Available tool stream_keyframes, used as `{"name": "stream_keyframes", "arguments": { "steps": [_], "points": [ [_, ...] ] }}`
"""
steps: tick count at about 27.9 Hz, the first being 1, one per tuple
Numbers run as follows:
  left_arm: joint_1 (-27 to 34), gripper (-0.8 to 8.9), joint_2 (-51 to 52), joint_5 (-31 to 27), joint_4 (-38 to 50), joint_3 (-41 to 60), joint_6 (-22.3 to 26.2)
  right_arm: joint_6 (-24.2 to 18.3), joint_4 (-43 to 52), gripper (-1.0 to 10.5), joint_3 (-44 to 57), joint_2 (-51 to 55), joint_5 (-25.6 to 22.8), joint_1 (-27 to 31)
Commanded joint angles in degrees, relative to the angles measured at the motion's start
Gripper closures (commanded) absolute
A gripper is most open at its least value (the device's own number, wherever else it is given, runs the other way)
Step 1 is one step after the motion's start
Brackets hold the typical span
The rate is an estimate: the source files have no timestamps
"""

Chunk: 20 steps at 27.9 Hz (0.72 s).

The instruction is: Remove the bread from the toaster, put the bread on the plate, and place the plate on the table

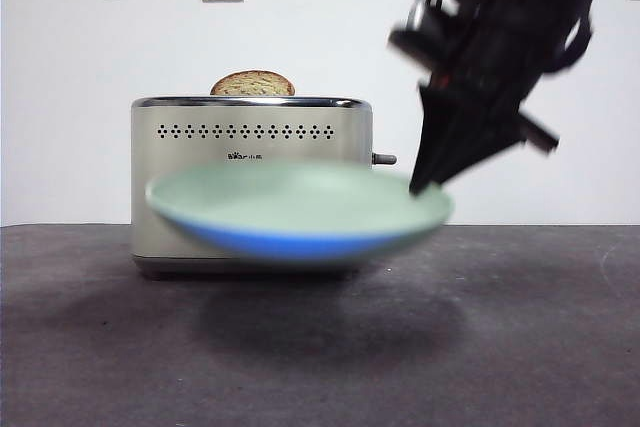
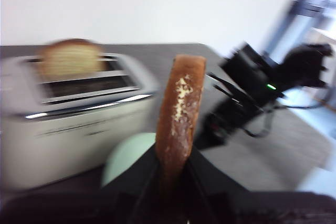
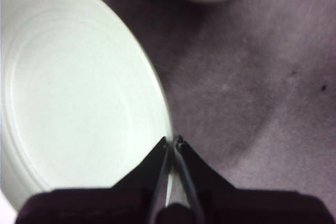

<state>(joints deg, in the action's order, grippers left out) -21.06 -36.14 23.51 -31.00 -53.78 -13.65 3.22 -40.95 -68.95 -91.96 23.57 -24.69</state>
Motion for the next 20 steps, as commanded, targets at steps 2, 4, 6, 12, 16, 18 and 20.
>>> {"name": "stream_keyframes", "arguments": {
  "steps": [2,4,6,12,16,18,20],
  "points": [
    [-0.07,8.22,-7.98,12.04,8.02,0.15,-3.32,0.59,-1.66,9.6,0.42,4.24,0.26,-0.11],
    [-0.07,8.22,-12.70,17.11,12.09,0.15,-6.29,0.61,-2.36,9.6,0.42,6.10,0.26,-0.11],
    [-0.07,8.21,-17.79,21.97,15.47,0.15,-9.33,0.61,-3.34,9.6,0.42,7.87,0.24,-0.11],
    [-0.24,8.21,-30.01,26.27,15.80,0.09,-11.23,0.63,-5.68,9.6,0.42,11.28,0.26,-0.11],
    [-0.46,8.21,-37.33,26.12,14.60,0.09,-10.97,1.44,-6.32,9.6,0.42,13.05,0.26,-0.13],
    [-1.20,8.21,-39.45,25.70,13.20,0.09,-9.92,1.49,-6.29,9.6,0.42,13.68,0.26,-0.11],
    [-2.10,8.21,-40.44,20.20,9.55,0.09,-8.39,1.49,-6.32,9.6,0.42,13.88,0.26,-0.11]
  ]
}}
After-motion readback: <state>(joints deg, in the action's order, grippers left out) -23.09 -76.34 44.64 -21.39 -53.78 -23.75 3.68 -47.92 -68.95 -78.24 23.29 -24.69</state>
